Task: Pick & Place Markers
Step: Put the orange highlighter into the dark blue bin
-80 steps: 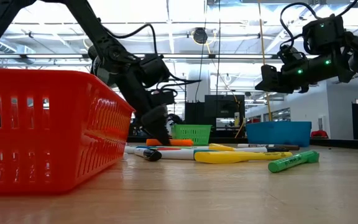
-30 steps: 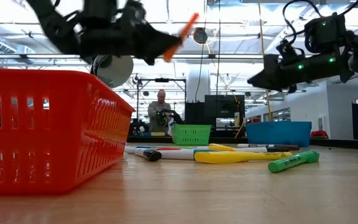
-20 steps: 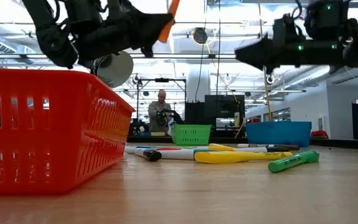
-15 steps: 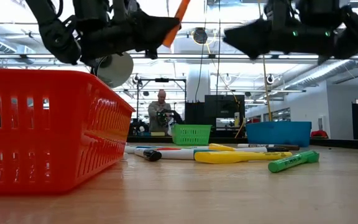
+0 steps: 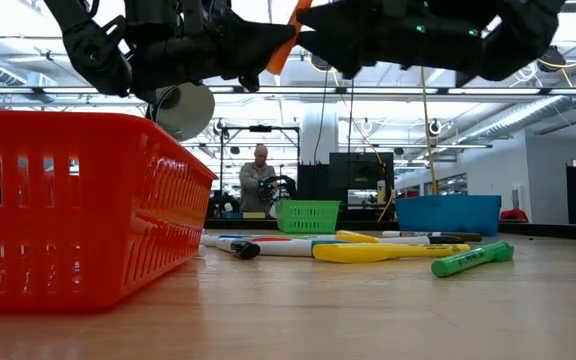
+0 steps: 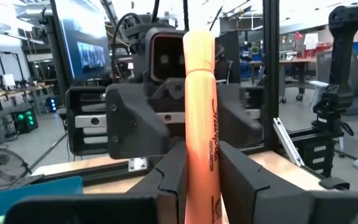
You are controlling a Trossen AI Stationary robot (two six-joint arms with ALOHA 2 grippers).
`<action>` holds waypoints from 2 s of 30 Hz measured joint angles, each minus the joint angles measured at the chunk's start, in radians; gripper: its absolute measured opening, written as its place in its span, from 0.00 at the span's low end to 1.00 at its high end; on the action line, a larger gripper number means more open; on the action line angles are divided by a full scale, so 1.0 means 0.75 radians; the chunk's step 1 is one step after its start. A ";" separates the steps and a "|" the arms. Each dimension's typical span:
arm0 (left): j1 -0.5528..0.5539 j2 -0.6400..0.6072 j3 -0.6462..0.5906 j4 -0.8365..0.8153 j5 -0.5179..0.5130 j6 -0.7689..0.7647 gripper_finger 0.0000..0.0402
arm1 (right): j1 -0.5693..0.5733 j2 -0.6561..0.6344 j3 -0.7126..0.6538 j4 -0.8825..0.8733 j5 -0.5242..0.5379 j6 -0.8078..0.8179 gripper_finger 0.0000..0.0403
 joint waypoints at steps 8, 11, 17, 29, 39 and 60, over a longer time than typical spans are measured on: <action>-0.001 0.000 0.000 -0.035 0.003 0.011 0.17 | 0.039 0.007 0.024 0.060 0.003 0.009 0.55; -0.003 0.000 0.000 -0.029 0.007 0.010 0.17 | 0.051 0.007 0.024 0.078 0.012 0.019 0.52; -0.024 0.000 0.007 -0.031 -0.007 0.016 0.17 | 0.052 0.007 0.023 0.047 0.071 -0.001 0.47; -0.083 0.000 0.126 -0.273 -0.080 0.101 0.17 | 0.052 0.007 0.022 0.008 0.071 -0.012 0.32; -0.087 0.000 0.126 -0.283 -0.101 0.089 0.17 | 0.051 0.005 0.022 -0.011 0.073 -0.087 0.11; -0.193 -0.058 0.128 -0.455 -0.620 0.102 0.76 | 0.025 -0.018 0.021 -0.124 0.071 -0.081 0.11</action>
